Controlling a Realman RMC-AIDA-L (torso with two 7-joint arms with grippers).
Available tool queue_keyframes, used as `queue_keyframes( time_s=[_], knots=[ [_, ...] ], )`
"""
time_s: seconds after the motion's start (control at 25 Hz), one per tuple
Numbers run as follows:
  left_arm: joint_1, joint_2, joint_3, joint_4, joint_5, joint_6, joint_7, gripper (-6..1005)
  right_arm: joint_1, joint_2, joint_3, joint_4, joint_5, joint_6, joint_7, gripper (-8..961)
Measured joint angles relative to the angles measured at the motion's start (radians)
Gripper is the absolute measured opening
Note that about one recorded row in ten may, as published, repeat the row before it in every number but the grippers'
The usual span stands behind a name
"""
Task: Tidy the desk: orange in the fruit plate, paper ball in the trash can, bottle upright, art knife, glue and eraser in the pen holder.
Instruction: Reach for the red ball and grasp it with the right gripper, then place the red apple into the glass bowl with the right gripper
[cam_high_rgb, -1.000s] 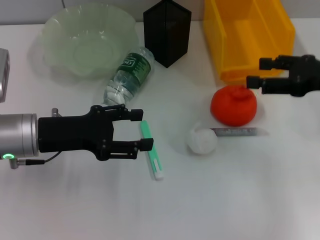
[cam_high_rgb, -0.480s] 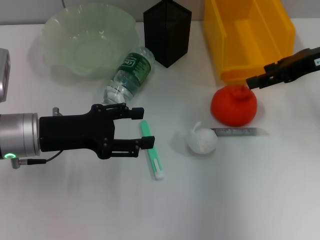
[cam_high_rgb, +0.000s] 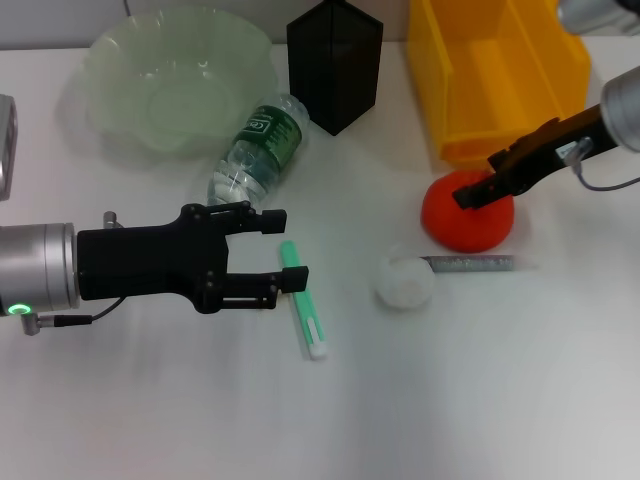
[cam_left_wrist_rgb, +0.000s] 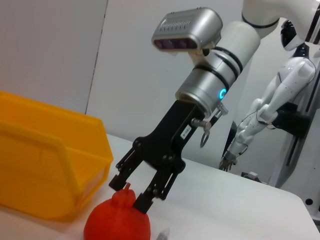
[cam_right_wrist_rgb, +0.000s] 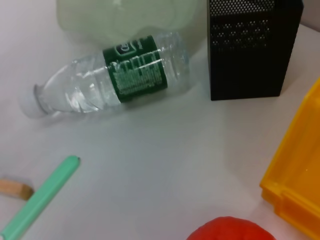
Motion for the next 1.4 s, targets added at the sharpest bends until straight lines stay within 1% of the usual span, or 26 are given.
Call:
queue_keyframes(
  time_s=[0.24, 0.4, 0.52, 0.96, 1.16, 1.2, 1.24, 1.4],
  knots=[
    [-0.004, 0.0, -0.001, 0.0, 0.0, 0.0, 0.0, 799, 0.01, 0.001, -0.053, 0.053, 0.003, 0.069, 0.0, 810],
    [-0.008, 0.0, -0.001, 0.0, 0.0, 0.0, 0.0, 799, 0.019, 0.001, -0.067, 0.072, 0.003, 0.082, 0.002, 809],
    [-0.008, 0.0, -0.001, 0.0, 0.0, 0.0, 0.0, 799, 0.019, 0.0, -0.066, 0.068, 0.003, 0.068, 0.003, 711],
    [-0.008, -0.002, -0.011, 0.0, 0.0, 0.0, 0.0, 800, 0.014, -0.002, -0.063, 0.047, 0.002, 0.046, 0.002, 261],
    [-0.008, -0.003, -0.015, 0.0, 0.0, 0.0, 0.0, 800, -0.003, -0.001, -0.055, -0.037, 0.015, -0.016, 0.003, 238],
    [-0.008, -0.004, -0.015, 0.0, 0.0, 0.0, 0.0, 800, -0.016, -0.001, -0.053, -0.081, 0.042, -0.052, 0.003, 234],
    [-0.008, -0.004, -0.015, 0.0, 0.0, 0.0, 0.0, 800, -0.016, -0.001, -0.053, -0.081, 0.042, -0.052, 0.003, 229],
    [-0.006, -0.008, -0.016, 0.0, -0.001, 0.0, 0.0, 800, -0.031, 0.0, -0.02, -0.184, 0.097, -0.151, 0.003, 211]
  ],
)
